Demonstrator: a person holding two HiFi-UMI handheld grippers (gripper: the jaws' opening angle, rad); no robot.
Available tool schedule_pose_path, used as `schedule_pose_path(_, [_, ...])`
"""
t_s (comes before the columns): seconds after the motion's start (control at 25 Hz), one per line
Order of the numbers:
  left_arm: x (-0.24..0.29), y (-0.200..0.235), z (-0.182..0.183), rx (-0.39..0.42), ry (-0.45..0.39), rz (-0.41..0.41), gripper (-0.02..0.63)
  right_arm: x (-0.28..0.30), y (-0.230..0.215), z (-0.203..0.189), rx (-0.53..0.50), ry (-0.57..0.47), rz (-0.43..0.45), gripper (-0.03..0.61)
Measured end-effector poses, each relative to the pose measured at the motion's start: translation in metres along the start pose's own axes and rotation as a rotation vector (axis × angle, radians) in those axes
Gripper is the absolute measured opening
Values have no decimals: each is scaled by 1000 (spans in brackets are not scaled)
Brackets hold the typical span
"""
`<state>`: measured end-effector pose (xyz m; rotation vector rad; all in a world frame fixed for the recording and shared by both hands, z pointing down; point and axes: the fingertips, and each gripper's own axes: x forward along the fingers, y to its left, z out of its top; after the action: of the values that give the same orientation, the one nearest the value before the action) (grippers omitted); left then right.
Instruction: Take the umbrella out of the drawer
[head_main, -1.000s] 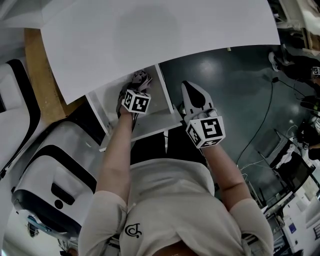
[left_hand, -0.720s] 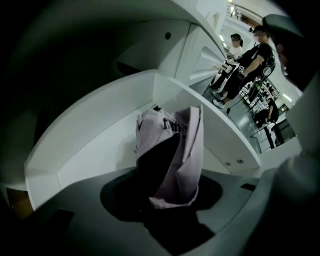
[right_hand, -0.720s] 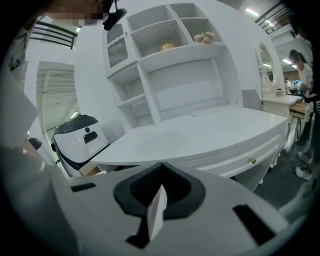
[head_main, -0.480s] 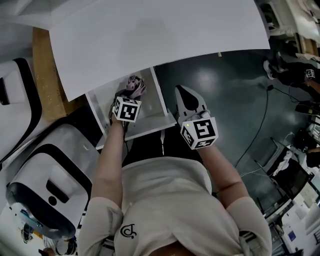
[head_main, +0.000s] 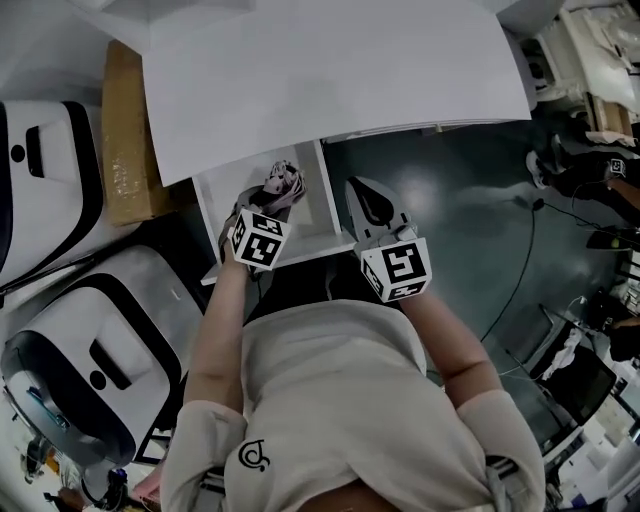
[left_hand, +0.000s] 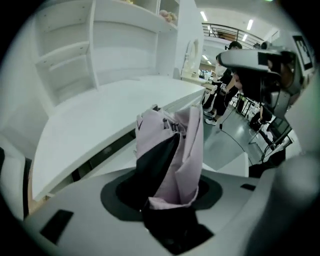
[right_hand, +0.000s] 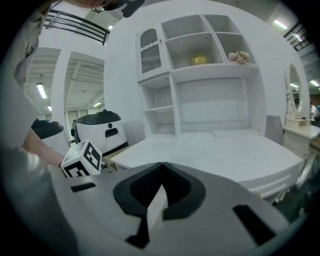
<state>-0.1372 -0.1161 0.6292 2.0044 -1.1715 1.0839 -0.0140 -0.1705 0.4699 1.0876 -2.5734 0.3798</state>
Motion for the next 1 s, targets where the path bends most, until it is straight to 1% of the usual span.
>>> schedule_pose_path(0.12, [-29,-2,17,3,-74,18,224,-4,11,14,-25,-26,9,6])
schedule_pose_path(0.32, [-83,5,50,20,-205,75,224,-7,25,47,-52,-91,22,6])
schedule_pose_path(0.44, [-121,10,74,33,-302,121,225,-9,32,69,-85,-133,35,6])
schedule_pose_path(0.56, [-157,16,90,27,-402,161,225,-11,39,86,-106,-175,38,6])
schedule_pose_path(0.76, [-205,23,101,4,-558,227,225,-17,53,104,-136,-232,66,6])
schedule_pose_path(0.88, [-226,19,96,-25,-656,262,225,-27,62,97,-139,-236,98,6])
schedule_pose_path(1.0, [-251,19,94,-64,-745,274,227,-35,70,99,-152,-247,117,6])
